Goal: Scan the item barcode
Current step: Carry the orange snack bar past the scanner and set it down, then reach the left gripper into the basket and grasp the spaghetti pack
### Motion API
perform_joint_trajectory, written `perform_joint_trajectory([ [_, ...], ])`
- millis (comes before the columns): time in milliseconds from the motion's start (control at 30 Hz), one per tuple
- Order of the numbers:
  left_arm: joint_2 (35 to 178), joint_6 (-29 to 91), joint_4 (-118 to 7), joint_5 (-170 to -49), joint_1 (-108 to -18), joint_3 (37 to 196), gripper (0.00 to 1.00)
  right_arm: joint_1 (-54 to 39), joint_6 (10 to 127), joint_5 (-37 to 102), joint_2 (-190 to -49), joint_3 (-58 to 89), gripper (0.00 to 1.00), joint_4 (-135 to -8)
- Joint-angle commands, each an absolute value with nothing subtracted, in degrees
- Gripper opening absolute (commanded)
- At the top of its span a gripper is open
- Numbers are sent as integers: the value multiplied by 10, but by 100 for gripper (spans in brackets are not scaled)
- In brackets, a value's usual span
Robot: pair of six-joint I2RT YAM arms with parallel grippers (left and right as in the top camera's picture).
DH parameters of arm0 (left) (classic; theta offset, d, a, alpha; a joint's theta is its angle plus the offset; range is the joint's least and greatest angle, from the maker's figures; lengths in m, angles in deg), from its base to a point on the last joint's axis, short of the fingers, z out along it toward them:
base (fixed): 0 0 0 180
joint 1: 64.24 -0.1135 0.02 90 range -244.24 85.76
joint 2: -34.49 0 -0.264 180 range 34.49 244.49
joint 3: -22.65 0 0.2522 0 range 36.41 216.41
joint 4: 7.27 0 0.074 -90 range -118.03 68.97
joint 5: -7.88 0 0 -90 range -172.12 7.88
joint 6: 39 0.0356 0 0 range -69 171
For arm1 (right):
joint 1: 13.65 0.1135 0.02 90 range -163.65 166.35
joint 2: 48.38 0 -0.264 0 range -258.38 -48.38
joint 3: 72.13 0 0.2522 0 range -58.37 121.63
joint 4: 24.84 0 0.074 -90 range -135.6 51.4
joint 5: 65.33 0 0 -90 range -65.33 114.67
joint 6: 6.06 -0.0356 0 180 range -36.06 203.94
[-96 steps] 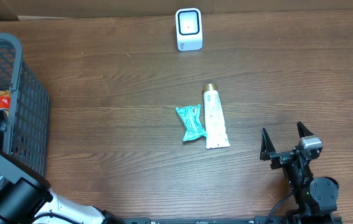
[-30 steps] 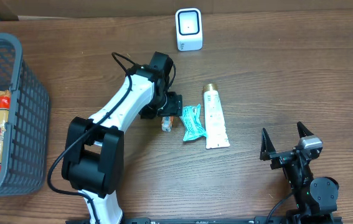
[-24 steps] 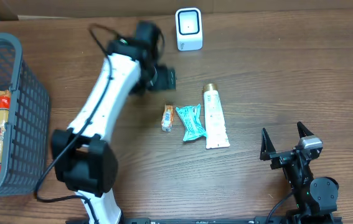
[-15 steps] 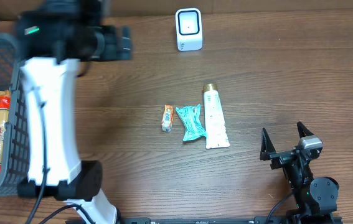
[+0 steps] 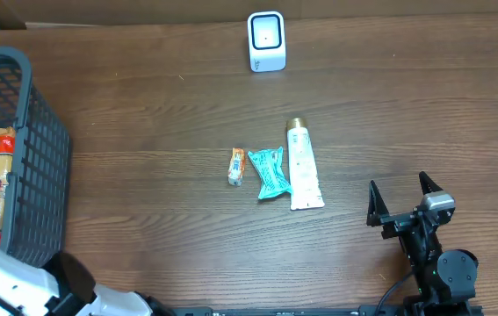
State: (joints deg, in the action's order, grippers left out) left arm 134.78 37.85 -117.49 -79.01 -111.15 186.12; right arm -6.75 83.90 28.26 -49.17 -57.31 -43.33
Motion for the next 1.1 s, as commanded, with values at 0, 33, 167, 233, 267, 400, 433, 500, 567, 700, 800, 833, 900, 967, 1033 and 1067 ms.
perform_joint_trajectory([
  [0, 1368, 342, -1167, -785, -1150, 1805, 100, -65, 838, 279, -485, -579, 100, -431],
  [33, 1377, 343, -1159, -785, -1155, 1784, 100, -65, 838, 279, -485, -579, 100, -431],
  [167, 1408, 358, -1134, -778, -1165, 1732, 100, -65, 838, 279, -485, -579, 100, -431],
  [233, 1422, 378, -1118, -777, -1164, 1713, 98, -65, 838, 279, -485, -579, 100, -431],
  [267, 1428, 387, -1108, -777, -1164, 1703, 98, -65, 838, 279, -485, -579, 100, -431],
  [400, 1449, 447, -1068, -782, -1165, 1673, 98, -65, 838, 279, -485, -579, 100, -431],
  [433, 1454, 463, -1061, -788, -1165, 1667, 98, -65, 838, 279, -486, -579, 100, -431],
  [500, 1466, 494, -1048, -811, -1165, 1658, 96, -65, 838, 279, -486, -579, 100, -431],
  [567, 1484, 525, -1040, -822, -1164, 1652, 93, -65, 838, 279, -486, -579, 100, -431],
  [700, 1526, 548, -1034, -806, -1162, 1648, 92, -65, 838, 279, -486, -579, 100, -431],
  [800, 1558, 549, -1030, -784, -1162, 1648, 96, -65, 838, 279, -486, -579, 100, -431],
  [833, 1567, 549, -1026, -777, -1162, 1648, 98, -65, 838, 279, -486, -579, 100, -431],
  [900, 1585, 540, -1016, -754, -1159, 1648, 100, -65, 838, 279, -486, -579, 100, -431],
  [967, 1601, 538, -1005, -742, -1156, 1648, 100, -65, 838, 279, -486, -579, 100, -431],
  [1033, 1616, 551, -995, -744, -1152, 1648, 100, -65, 838, 279, -486, -579, 100, -431],
  [1067, 1623, 555, -992, -744, -1150, 1648, 100, -65, 838, 279, -486, -579, 100, -431],
])
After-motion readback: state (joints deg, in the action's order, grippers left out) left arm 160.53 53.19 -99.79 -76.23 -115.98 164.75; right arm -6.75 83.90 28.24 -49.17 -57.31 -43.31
